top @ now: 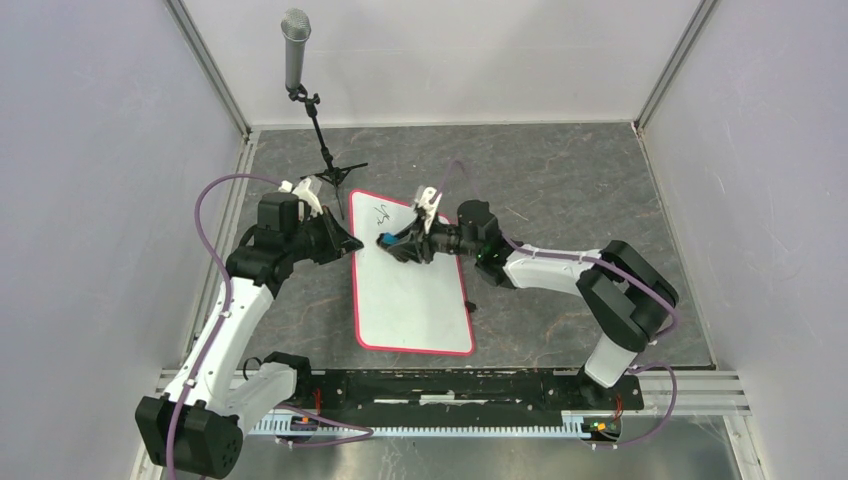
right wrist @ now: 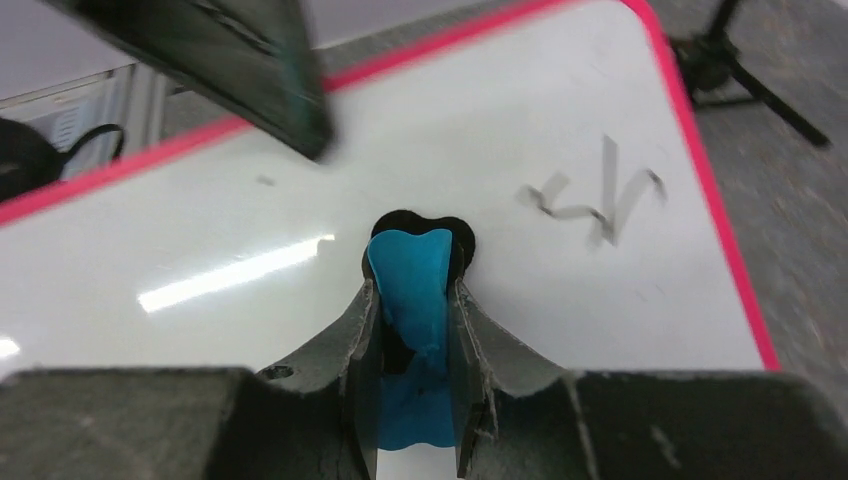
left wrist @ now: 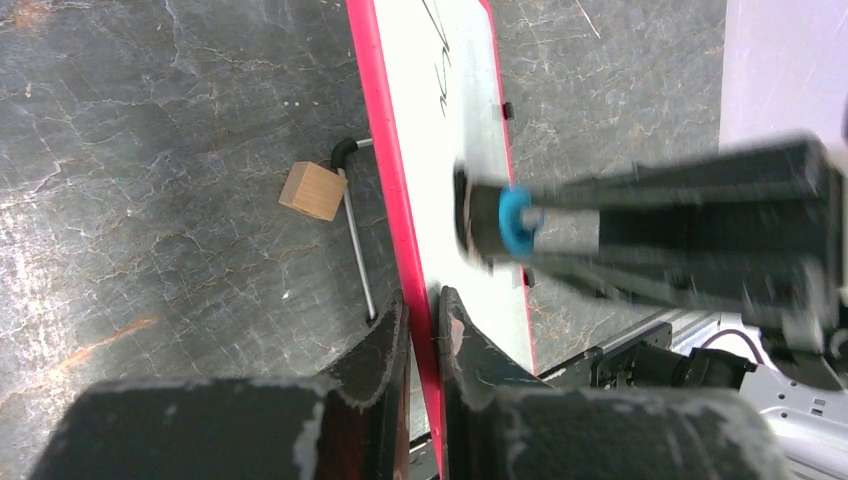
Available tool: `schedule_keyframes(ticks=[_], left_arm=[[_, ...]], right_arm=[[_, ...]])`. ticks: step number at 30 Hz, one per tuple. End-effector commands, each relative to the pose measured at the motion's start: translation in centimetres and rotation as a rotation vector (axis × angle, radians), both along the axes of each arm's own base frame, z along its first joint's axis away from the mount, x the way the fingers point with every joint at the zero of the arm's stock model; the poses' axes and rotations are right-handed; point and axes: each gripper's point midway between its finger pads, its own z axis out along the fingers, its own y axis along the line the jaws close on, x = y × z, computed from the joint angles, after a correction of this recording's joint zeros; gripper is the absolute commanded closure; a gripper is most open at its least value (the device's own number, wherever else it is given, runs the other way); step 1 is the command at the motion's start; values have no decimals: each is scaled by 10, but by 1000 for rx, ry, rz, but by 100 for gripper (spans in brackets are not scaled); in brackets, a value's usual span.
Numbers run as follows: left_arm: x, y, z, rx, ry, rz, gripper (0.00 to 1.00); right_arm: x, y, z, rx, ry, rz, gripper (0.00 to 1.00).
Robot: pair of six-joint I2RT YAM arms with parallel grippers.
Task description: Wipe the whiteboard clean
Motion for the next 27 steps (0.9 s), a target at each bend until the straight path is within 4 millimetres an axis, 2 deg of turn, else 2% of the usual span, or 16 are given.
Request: schedule_keyframes(ticks=[1,4,8,11,15,17,19,24,27], left_arm=[[-2,-2,-2,50,-39,-81,98],[-2,-3,-3,50,-32,-85,98],[-1,-3,-2,51,-37,-82,98],[-2,-3,-3,51,-36,-82,98],[-1,-2,-4,52,-31,-78,98],[-1,-3,-5,51,-26,-79,98],[-1,-3,-6,50,-23,-82,98],[-4,-1,-8,67,-18,-86,98],[-4,1,-10,82,-20,-88,98]], right_arm=[[37,-52,-82,-105,304,-232,78],[40,-54,-84,-123,306,-239,78],[19,-40,-61,-72,230,-118,78],[-17,-19,-43,-90,78,31,78],[-82,8,-22,-46,-33,314,77],[-98,14,-19,-37,-48,385,77],[-96,17,-19,-42,-40,366,77],[-39,4,-40,-108,86,103,78],[-2,-19,-52,-58,238,-34,78]])
